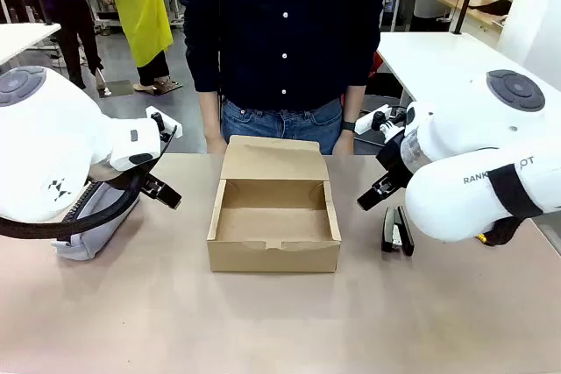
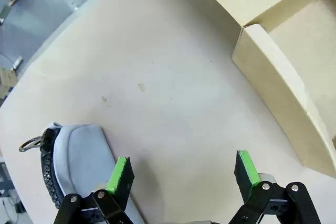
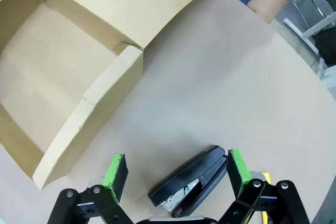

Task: Pack the item into the box.
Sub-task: Pick up the item indicated by the person and place it inside the Mailer Box.

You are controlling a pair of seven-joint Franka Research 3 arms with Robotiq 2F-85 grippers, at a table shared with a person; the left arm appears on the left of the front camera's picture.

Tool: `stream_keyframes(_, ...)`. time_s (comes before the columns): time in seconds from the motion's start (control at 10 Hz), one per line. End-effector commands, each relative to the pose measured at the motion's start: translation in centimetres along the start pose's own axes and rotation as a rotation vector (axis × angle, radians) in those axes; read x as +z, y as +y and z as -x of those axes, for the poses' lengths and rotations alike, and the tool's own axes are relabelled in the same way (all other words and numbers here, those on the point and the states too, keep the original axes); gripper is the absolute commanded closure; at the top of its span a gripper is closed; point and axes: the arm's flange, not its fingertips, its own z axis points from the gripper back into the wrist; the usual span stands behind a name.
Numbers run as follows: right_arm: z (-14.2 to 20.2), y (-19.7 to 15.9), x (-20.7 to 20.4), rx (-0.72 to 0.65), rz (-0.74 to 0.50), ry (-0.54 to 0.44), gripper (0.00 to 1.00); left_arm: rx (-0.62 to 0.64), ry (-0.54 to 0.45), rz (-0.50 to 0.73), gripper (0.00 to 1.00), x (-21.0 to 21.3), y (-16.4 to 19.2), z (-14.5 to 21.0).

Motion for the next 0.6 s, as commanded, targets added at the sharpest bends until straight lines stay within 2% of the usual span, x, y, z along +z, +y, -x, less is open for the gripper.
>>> stream_keyframes(0.0,-0.01,0.0,0.0,0.0,0.0,0.0,0.0,0.0,0.0,0.0,0.0,0.01,0.0,-0.01)
stream_keyframes(0.5,-0.01,0.0,0.0,0.0,0.0,0.0,0.0,0.0,0.0,0.0,0.0,0.01,0.0,-0.01)
